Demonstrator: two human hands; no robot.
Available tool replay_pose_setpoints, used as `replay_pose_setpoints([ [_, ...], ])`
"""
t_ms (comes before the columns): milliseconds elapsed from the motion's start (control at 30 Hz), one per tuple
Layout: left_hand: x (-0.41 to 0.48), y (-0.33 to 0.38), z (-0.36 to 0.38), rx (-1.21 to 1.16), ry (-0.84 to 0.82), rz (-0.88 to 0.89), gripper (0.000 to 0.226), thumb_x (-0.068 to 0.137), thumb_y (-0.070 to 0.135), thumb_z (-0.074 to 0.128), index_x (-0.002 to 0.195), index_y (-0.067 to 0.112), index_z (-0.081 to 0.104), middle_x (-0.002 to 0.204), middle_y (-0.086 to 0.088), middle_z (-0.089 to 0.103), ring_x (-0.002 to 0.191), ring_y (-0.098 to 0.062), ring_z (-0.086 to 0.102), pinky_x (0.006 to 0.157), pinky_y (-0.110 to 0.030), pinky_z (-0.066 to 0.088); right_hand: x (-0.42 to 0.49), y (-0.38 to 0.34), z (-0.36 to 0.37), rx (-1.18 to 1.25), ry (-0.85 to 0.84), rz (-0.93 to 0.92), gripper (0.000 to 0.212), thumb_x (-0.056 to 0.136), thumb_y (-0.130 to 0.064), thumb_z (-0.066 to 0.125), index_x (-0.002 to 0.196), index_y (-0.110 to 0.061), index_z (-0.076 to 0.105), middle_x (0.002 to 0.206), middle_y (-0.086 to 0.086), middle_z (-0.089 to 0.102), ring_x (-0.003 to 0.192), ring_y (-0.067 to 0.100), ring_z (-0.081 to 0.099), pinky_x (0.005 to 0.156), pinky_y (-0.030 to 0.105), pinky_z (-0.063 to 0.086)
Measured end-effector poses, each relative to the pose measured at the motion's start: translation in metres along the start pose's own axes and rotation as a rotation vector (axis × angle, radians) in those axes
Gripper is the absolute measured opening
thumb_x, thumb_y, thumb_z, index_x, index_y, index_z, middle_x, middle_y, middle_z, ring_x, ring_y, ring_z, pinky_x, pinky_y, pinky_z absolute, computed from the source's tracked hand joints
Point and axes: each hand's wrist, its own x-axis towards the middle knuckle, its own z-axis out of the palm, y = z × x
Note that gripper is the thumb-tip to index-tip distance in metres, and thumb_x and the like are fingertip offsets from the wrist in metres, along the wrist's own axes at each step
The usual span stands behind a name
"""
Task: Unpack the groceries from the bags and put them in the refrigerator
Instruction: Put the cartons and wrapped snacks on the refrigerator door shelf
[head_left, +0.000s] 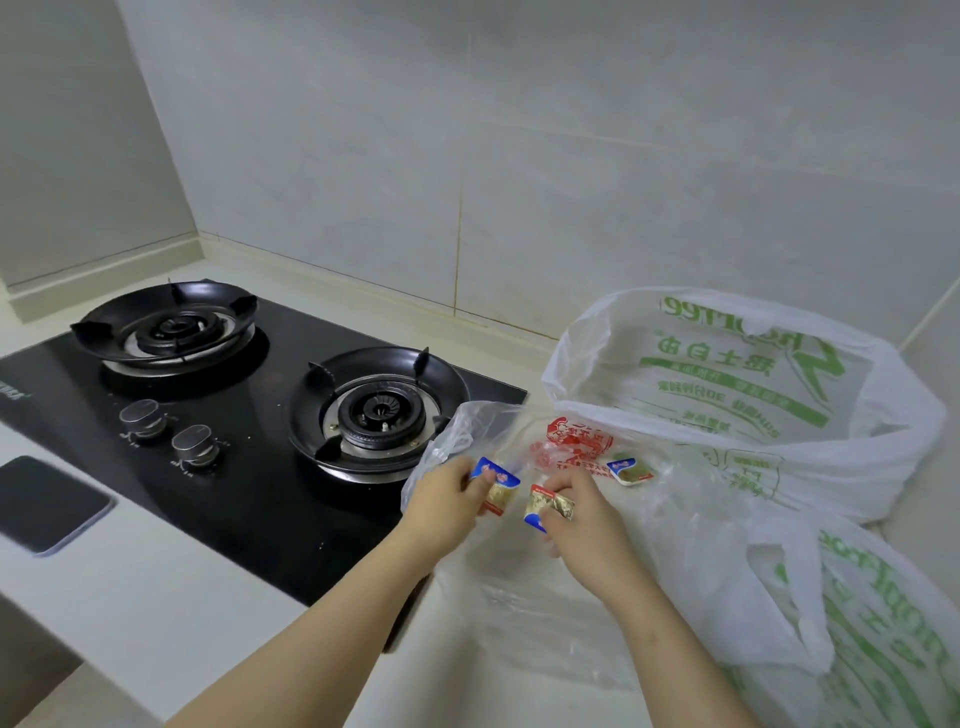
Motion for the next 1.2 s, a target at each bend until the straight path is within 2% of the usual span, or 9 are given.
replay_pose_setpoints([
  [133,-0.016,0.004,-0.028,-0.121,0.168,0.038,0.011,0.096,0.024,0.051,0.088,0.018,0.055,0.083,0.000,0.066,0.074,-0.012,0.063,0.068,-0.027,0.051,-0.004,-0.029,0.012,0.119,0.002,-0.089,0.031,0.088,-0.002,0.053,0.080,-0.032,0.051,0.081,-0.010,0.060,0.067,0.013,0.064,0.073,0.038,0.056],
  [233,-0.028,-0.001,-0.057,-0.155,0.282,0.038,0.006,0.096,0.025,0.050,0.094,0.021,0.054,0.088,0.005,0.065,0.079,-0.008,0.063,0.071,-0.026,0.053,-0.005,-0.053,0.028,0.179,-0.022,-0.164,0.032,0.090,-0.002,0.053,0.080,-0.032,0.053,0.080,-0.011,0.061,0.061,0.008,0.065,0.066,0.027,0.056],
  [367,-0.055,-0.012,-0.098,-0.211,0.401,0.007,0.004,0.096,0.024,0.050,0.094,0.022,0.053,0.092,0.003,0.066,0.081,-0.005,0.064,0.064,-0.015,0.051,-0.013,-0.085,0.059,0.251,-0.154,-0.243,0.030,0.092,-0.002,0.051,0.086,-0.031,0.055,0.089,-0.008,0.062,0.069,0.010,0.067,0.058,0.018,0.054],
  [567,-0.120,-0.039,-0.162,-0.325,0.613,-0.098,0.007,0.097,0.023,0.047,0.093,0.022,0.052,0.095,-0.003,0.065,0.085,-0.013,0.066,0.074,-0.028,0.056,-0.042,-0.136,0.124,0.255,-0.367,-0.367,0.030,0.092,-0.002,0.050,0.089,-0.031,0.057,0.091,-0.008,0.062,0.070,0.009,0.066,0.060,0.019,0.055],
  [667,-0.174,-0.064,-0.201,-0.369,0.803,-0.192,0.007,0.098,0.024,0.045,0.092,0.026,0.047,0.097,-0.004,0.062,0.085,-0.016,0.065,0.072,-0.032,0.056,-0.075,-0.163,0.171,0.278,-0.516,-0.395,0.030,0.091,-0.001,0.049,0.089,-0.030,0.060,0.089,-0.006,0.063,0.067,0.008,0.065,0.065,0.022,0.057],
  [767,-0.233,-0.086,-0.234,-0.381,0.962,-0.258,0.011,0.097,0.017,0.048,0.091,0.025,0.047,0.093,-0.003,0.059,0.080,-0.015,0.064,0.071,-0.029,0.057,-0.118,-0.187,0.215,0.267,-0.681,-0.454,0.028,0.092,-0.002,0.049,0.092,-0.029,0.058,0.092,-0.007,0.061,0.078,0.012,0.065,0.064,0.019,0.055],
  [867,-0.303,-0.107,-0.259,-0.334,1.062,-0.331,0.012,0.093,0.010,0.052,0.091,0.022,0.051,0.088,0.000,0.058,0.077,-0.012,0.058,0.066,-0.025,0.050,-0.171,-0.208,0.259,0.265,-0.826,-0.509,0.027,0.093,-0.004,0.050,0.093,-0.031,0.057,0.098,-0.005,0.061,0.085,0.015,0.065,0.064,0.018,0.055],
  [1000,-0.405,-0.127,-0.281,-0.257,1.171,-0.413,0.007,0.090,0.014,0.059,0.086,0.020,0.057,0.088,0.003,0.060,0.078,-0.009,0.053,0.061,-0.022,0.043,-0.253,-0.232,0.307,0.266,-0.983,-0.582,0.023,0.093,-0.005,0.052,0.095,-0.028,0.054,0.097,-0.005,0.059,0.083,0.013,0.065,0.064,0.019,0.056],
  [1200,-0.556,-0.138,-0.303,-0.115,1.412,-0.531,0.020,0.079,0.018,0.073,0.085,0.026,0.055,0.088,0.006,0.065,0.083,-0.010,0.061,0.070,-0.029,0.050,-0.377,-0.267,0.358,0.297,-1.201,-0.674,0.022,0.093,-0.007,0.053,0.091,-0.029,0.052,0.093,-0.005,0.059,0.078,0.011,0.064,0.064,0.019,0.056],
])
